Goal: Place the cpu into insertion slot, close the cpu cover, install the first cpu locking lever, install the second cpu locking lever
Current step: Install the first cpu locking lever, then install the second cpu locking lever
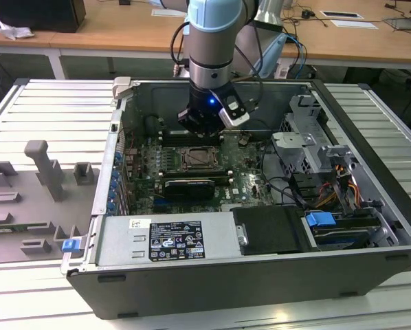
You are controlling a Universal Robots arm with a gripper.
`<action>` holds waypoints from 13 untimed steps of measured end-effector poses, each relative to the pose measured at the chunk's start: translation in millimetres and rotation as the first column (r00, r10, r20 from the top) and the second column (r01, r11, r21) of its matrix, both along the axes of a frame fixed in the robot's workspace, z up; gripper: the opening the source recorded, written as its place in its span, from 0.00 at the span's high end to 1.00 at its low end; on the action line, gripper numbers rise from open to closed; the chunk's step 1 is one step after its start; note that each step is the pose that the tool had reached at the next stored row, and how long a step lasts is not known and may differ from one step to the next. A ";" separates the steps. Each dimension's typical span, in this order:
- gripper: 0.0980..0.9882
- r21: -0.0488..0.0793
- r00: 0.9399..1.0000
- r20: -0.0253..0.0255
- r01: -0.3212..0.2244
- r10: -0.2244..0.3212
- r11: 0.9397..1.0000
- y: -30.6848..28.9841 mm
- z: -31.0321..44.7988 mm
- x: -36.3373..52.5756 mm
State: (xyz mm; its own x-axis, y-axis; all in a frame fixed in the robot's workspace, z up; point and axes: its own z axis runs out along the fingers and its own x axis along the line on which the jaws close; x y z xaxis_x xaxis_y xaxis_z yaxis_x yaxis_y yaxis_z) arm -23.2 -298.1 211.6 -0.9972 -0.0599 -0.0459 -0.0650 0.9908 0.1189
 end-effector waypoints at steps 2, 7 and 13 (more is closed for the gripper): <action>0.99 0.000 1.000 0.000 0.000 0.000 1.000 -0.7 0.0 0.0; 0.99 0.000 1.000 0.000 0.000 0.000 1.000 -1.5 0.0 0.0; 0.99 0.000 1.000 0.000 0.000 0.000 1.000 -4.0 0.0 0.0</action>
State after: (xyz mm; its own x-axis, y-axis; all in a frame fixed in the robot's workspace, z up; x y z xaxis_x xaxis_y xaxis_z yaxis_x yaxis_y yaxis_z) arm -23.1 -302.1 211.6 -0.9971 -0.0600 -0.0460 -0.0651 0.9908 0.1190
